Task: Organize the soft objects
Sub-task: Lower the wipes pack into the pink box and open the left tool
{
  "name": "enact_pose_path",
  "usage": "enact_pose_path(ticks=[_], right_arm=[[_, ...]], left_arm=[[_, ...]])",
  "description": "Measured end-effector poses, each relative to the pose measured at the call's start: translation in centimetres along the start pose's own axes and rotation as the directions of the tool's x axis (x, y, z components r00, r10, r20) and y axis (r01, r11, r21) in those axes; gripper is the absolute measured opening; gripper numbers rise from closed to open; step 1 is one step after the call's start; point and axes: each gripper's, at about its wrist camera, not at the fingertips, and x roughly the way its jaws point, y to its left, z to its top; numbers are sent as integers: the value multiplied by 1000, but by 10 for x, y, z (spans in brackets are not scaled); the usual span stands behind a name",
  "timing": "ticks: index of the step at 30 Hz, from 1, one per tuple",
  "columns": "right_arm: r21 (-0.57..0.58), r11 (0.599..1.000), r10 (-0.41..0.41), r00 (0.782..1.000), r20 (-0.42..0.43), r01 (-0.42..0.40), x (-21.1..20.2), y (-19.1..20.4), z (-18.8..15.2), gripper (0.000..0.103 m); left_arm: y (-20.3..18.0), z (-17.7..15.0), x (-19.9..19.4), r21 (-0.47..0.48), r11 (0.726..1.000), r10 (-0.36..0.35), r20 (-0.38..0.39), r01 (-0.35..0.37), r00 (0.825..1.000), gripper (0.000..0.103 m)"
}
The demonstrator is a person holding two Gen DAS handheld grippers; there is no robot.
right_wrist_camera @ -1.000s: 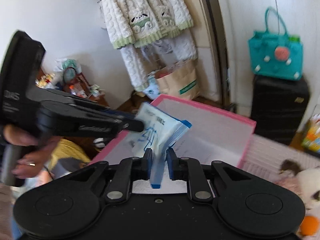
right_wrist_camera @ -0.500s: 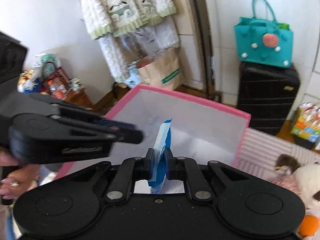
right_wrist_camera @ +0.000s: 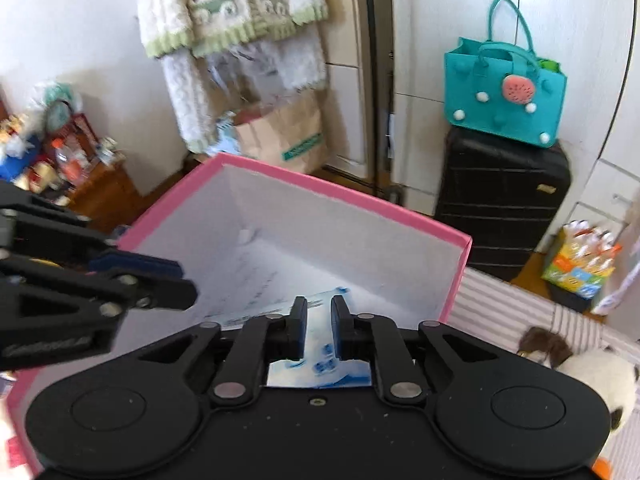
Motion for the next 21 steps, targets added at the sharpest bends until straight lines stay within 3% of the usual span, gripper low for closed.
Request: enact_pose_path(ticks=[8,16,21], right_arm=[[-5,999,54,998,38,-54,-60,-1,-21,20],[-67,996,71,992,108,-64,-123,16,-38,29],[-90,993,92,984,155,-79,-163,22,-51,34]], left_arm=[[-17,-13,-33,24,999,22,8,-22,1000,14],[-44,-31,-88,70,996,43,64,-47,997,42],[-59,-43,-118,98,994,41,96,-51,995,50]])
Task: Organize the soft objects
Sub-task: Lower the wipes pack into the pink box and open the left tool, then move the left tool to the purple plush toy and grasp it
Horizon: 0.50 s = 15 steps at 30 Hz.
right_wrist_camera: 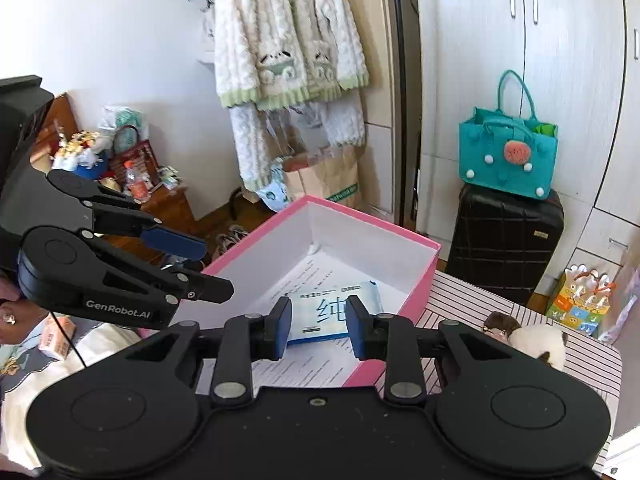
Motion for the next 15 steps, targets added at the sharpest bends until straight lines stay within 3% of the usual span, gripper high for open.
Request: enact_pose_path(ticks=[10,15], right_arm=[[-49,999,-9,996,84,14,-68,3,-24,39],[-38,998,-43,994,104,48,-90,-6,-44,47]], left_arm=[[-28,-22,-41,33,999,-40,90,37,995,60],[-48,-39,-51,47,996,-83,144,77,986,64]])
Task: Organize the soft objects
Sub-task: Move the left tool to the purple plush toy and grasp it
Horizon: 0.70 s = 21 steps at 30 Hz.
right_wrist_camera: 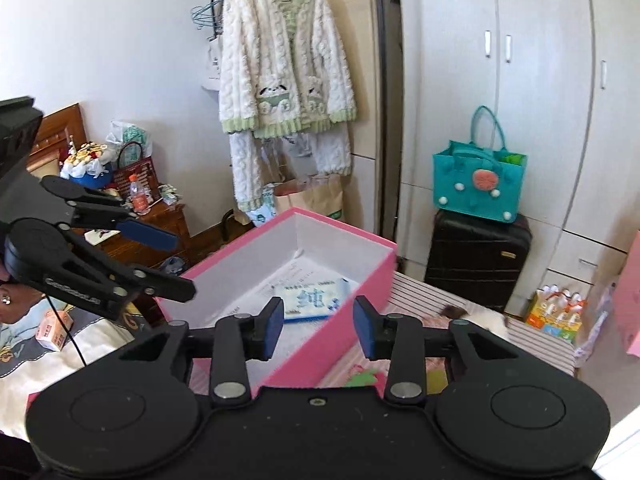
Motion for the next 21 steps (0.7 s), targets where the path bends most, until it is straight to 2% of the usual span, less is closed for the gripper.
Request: enact_pose_path(ticks=[5,12,21], right_arm=[[35,999,-34,999,-7,34,-16,-18,-24,54],[73,996,-55,998,-31,57,-27,-43,-52,64],[102,992,-76,996,-37,79,-31,-79,-91,74]], left_arm=[[-36,-17,-1,48,998,-53,62,50,997,68],[-79,-31,18,60,988,-146,86,142,986,70],[-120,-32,57,54,985,-169,110,163,980,72]])
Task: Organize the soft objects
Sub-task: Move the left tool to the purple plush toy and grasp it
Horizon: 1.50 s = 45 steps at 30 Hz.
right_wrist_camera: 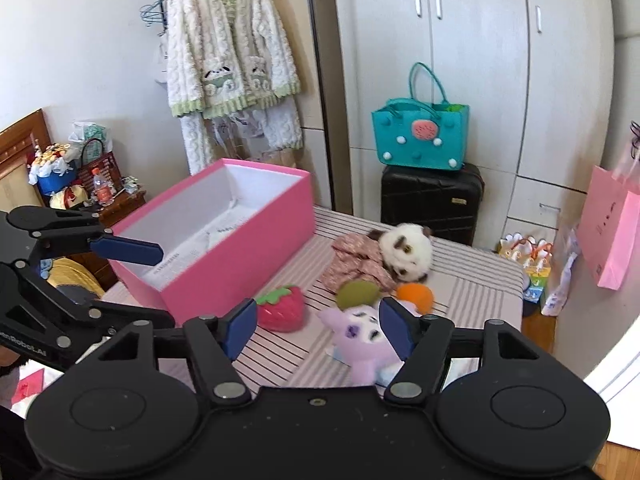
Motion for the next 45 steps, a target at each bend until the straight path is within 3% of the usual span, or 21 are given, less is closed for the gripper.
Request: enact_pose_path(ticks=[10,23,31,37,45], right_arm=[[69,996,-47,999,-16,48,34,-59,-24,74],[74,997,28,997,-75,-22,103,-100,-22,74],[97,988,134,982,-135,-121,141,-118,-15,74],[174,963,236,954,-182,-205,156,-134,-12,81],[202,950,281,937,-209,-239,161,-139,-15,80]], left_arm=[[-15,-7,72,-107,994,-29,-41,24,999,73],[-20,-17,144,-220,976,-12,-73,-4,997,73],[-11,-23,156,-308,951,-18,-55,0,998,71],[-9,-29,160,-353,935,-36,-50,16,998,54],[-15,-32,163,-349,937,-14,-42,-2,999,54]])
